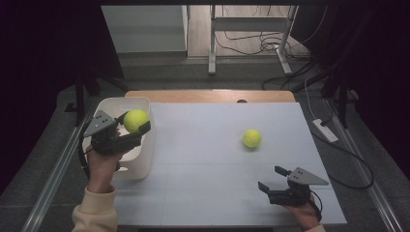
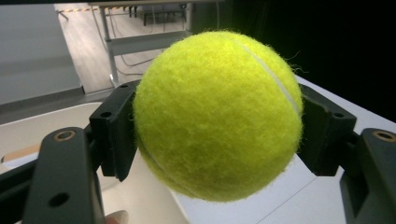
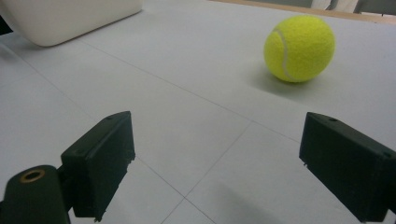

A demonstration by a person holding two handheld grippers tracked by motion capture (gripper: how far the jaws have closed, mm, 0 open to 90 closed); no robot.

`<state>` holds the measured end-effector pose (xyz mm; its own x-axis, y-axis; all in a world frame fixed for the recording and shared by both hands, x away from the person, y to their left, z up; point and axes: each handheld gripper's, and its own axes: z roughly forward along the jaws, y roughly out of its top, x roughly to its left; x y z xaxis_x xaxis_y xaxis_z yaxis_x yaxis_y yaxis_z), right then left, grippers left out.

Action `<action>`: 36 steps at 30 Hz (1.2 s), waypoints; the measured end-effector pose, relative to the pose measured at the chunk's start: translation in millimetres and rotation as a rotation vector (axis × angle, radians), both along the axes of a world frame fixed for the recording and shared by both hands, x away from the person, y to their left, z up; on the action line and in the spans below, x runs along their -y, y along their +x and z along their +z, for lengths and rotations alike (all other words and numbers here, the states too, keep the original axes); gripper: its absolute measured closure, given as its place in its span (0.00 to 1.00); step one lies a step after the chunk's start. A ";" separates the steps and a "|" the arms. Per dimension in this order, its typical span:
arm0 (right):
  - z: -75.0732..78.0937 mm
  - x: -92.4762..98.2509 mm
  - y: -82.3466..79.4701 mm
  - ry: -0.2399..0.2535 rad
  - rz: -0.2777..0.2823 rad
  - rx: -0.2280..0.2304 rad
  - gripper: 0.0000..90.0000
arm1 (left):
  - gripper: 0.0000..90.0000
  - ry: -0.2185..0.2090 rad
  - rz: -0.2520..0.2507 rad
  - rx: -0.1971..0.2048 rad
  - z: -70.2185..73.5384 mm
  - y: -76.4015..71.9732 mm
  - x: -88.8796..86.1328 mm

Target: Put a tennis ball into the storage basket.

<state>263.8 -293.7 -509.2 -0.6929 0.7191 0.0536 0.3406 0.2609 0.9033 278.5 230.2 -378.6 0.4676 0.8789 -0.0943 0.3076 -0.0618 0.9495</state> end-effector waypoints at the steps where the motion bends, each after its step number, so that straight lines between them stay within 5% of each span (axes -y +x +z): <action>1: -0.3 0.2 0.3 -0.003 0.000 0.002 0.12 | 0.29 0.000 0.006 -0.011 -1.3 1.8 -1.9; 26: 1.0 -0.8 -0.1 0.010 0.015 0.005 0.12 | 0.29 0.052 0.116 -0.138 3.2 39.5 -25.3; 36: 0.8 -1.7 -0.5 0.006 0.012 0.002 0.12 | 0.29 0.038 0.127 -0.206 4.6 57.3 -43.1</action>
<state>263.3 -292.0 -508.3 -0.7017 0.7103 0.0564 0.3354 0.2595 0.9056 335.8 273.3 -374.0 0.3273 0.9342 -0.1422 0.5021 -0.0444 0.8637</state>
